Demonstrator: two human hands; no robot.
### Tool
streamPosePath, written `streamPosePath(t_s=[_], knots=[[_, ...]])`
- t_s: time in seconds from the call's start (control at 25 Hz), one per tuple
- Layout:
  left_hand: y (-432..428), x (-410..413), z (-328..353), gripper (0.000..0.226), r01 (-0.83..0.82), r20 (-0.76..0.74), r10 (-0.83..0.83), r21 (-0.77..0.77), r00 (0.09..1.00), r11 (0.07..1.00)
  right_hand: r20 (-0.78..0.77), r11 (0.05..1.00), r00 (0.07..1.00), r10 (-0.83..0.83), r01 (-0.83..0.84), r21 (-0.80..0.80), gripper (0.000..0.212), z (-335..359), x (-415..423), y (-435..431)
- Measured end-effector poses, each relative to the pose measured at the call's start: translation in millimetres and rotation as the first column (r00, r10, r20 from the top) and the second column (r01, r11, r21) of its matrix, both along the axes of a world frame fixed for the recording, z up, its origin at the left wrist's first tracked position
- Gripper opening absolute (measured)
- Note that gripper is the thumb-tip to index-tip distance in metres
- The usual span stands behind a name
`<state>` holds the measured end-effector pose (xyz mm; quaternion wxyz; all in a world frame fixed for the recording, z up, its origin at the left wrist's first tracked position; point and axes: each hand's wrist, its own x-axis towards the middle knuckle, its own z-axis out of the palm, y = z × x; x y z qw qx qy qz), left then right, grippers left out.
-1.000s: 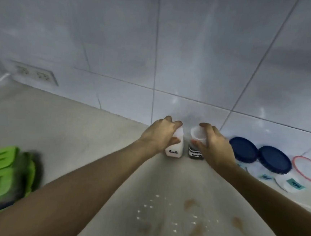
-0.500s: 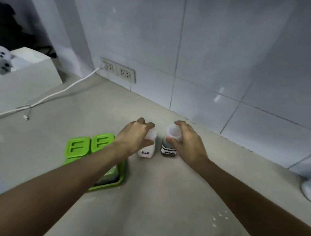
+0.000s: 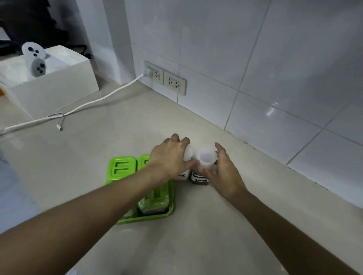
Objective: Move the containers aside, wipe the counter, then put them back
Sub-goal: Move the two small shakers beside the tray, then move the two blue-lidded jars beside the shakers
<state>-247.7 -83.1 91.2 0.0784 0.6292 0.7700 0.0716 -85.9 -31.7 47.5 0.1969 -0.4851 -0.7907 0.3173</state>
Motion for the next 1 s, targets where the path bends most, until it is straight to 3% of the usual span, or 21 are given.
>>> streamPosePath(t_s=[0.16,0.24,0.36,0.48,0.6,0.72,0.8,0.92,1.0], knots=[[3.6,20.4,5.4,0.042,0.085,-0.186,-0.054,0.167,0.981,0.982,0.045,1.000,0.999,-0.012,0.010,0.027,0.068,-7.0,58.8,-20.9],[5.0,50.4,6.2,0.036,0.219,-0.195,-0.172,0.253,0.966,0.943,0.048,0.996,0.995,-0.086,0.085,0.023,0.061,-16.6,111.9,-41.9],[12.2,122.0,-2.5,0.029,0.448,-0.221,-0.399,0.263,0.890,0.855,0.100,0.985,0.980,-0.171,0.168,0.043,0.054,-30.3,202.6,-68.0],[20.4,205.6,-15.4,0.033,0.523,-0.070,-0.522,0.220,0.850,0.823,0.182,0.968,0.951,-0.250,0.239,0.082,0.050,-25.5,294.5,-74.2],[34.9,305.6,-27.0,0.041,0.535,0.121,-0.562,0.195,0.819,0.822,0.275,0.914,0.885,-0.376,0.305,0.268,0.043,-15.3,401.7,-63.0],[60.3,396.6,-29.6,0.052,0.564,0.217,-0.600,0.208,0.770,0.799,0.315,0.827,0.794,-0.520,0.376,0.419,0.042,1.1,488.2,-38.7],[79.6,450.5,-29.4,0.063,0.554,0.294,-0.584,0.184,0.757,0.812,0.379,0.776,0.705,-0.599,0.393,0.493,0.053,6.8,525.3,-20.1],[104.8,518.5,-32.7,0.078,0.531,0.398,-0.517,0.083,0.758,0.843,0.581,0.822,0.585,-0.565,0.340,0.456,0.079,0.2,555.1,6.9],[115.7,547.5,-35.9,0.077,0.530,0.363,-0.500,0.022,0.786,0.848,0.610,0.844,0.584,-0.535,0.356,0.400,0.083,-6.3,561.8,20.2]])
